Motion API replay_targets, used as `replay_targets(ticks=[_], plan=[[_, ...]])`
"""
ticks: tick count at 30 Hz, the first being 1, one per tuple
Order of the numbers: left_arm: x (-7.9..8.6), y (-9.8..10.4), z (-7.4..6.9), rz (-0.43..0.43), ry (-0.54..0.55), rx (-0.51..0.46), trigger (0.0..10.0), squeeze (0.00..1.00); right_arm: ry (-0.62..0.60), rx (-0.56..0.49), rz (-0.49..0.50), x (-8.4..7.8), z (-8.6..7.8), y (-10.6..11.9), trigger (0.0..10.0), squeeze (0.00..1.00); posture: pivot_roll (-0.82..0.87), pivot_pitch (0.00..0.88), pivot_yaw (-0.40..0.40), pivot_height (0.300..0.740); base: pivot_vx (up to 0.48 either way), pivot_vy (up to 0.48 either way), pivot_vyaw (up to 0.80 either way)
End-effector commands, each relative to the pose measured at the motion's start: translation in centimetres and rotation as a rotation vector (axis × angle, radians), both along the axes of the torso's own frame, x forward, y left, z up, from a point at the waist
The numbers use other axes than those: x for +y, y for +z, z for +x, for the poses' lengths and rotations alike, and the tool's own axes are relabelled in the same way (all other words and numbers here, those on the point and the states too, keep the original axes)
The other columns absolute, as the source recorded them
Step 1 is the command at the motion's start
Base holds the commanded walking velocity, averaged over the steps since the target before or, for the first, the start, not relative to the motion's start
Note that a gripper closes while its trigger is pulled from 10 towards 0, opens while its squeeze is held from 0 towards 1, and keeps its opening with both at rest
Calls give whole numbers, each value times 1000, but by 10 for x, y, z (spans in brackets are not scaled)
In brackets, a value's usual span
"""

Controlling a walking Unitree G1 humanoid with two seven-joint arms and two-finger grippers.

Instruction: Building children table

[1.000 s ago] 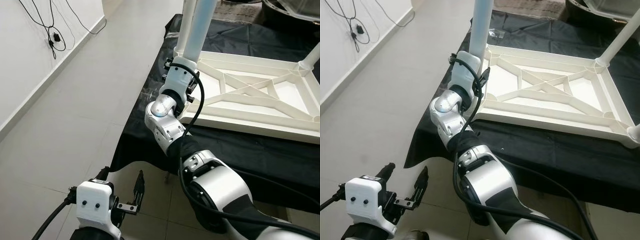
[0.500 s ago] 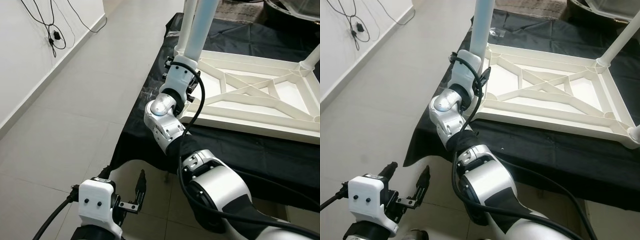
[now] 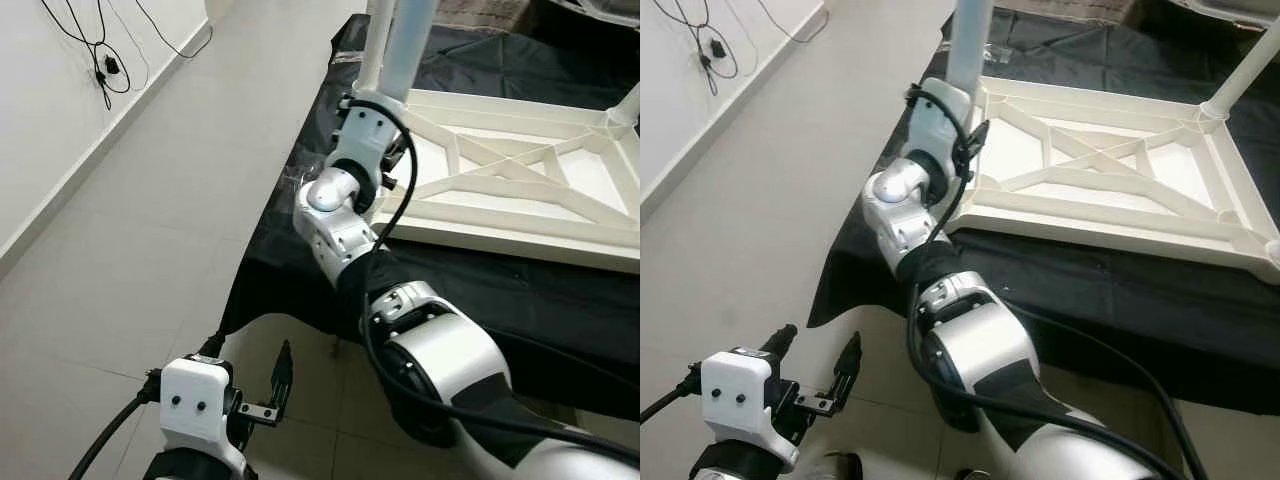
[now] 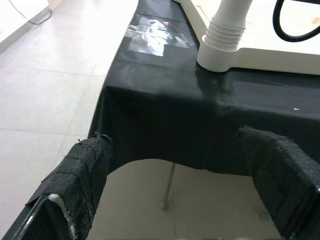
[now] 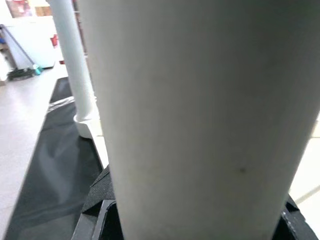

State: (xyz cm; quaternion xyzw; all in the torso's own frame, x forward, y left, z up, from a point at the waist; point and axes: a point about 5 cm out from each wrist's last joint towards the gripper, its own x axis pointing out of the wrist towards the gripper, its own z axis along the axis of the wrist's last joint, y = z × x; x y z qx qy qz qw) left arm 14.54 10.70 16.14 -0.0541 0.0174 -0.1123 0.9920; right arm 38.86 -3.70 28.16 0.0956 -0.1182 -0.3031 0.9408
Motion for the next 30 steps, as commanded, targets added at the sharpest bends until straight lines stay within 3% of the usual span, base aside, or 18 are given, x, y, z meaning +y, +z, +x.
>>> replay_targets(ticks=[1, 7, 14, 17, 20, 22, 24, 28, 29, 30], plan=[[0, -5, -2, 3, -3, 23, 10000, 0, -30, 56, 73, -8, 2, -10, 10000, 0, 177, 202, -42, 740, 0, 0, 0], [0, -5, -2, 4, -1, 24, 10000, 0, -20, 104, 50, -6, 1, -26, 10000, 0, 177, 202, -42, 740, 0, 0, 0], [0, -6, -2, 5, -4, 27, 10000, 0, -42, 287, 48, -10, -7, -80, 10000, 0, 176, 207, -42, 740, 0, 0, 0], [0, -6, -2, 6, -4, 27, 10000, 0, -50, 297, 50, -13, -7, -85, 10000, 0, 176, 207, -42, 740, 0, 0, 0], [-1, -5, -1, 2, -2, 24, 10000, 0, -129, 339, 1, -37, -7, -101, 10000, 0, 180, 213, -41, 740, 0, 0, 0], [-1, -5, -1, 1, -2, 23, 10000, 0, -137, 344, -4, -40, -7, -102, 10000, 0, 180, 213, -41, 740, 0, 0, 0], [-5, -6, 2, 14, -29, 14, 10000, 0, -220, 385, -4, -63, -7, -111, 10000, 0, 183, 227, -37, 740, 0, 0, 0], [-7, -6, 4, 18, -36, 12, 10000, 0, -243, 397, -3, -69, -7, -113, 10000, 0, 183, 227, -37, 740, 0, 0, 0], [-11, -5, 8, 12, -53, 4, 10000, 0, -310, 418, 14, -86, -7, -115, 10000, 0, 183, 227, -37, 740, 0, 0, 0], [-11, -5, 8, 12, -53, 4, 10000, 0, -310, 418, 14, -86, -7, -115, 10000, 0, 183, 227, -37, 740, 0, 0, 0]])
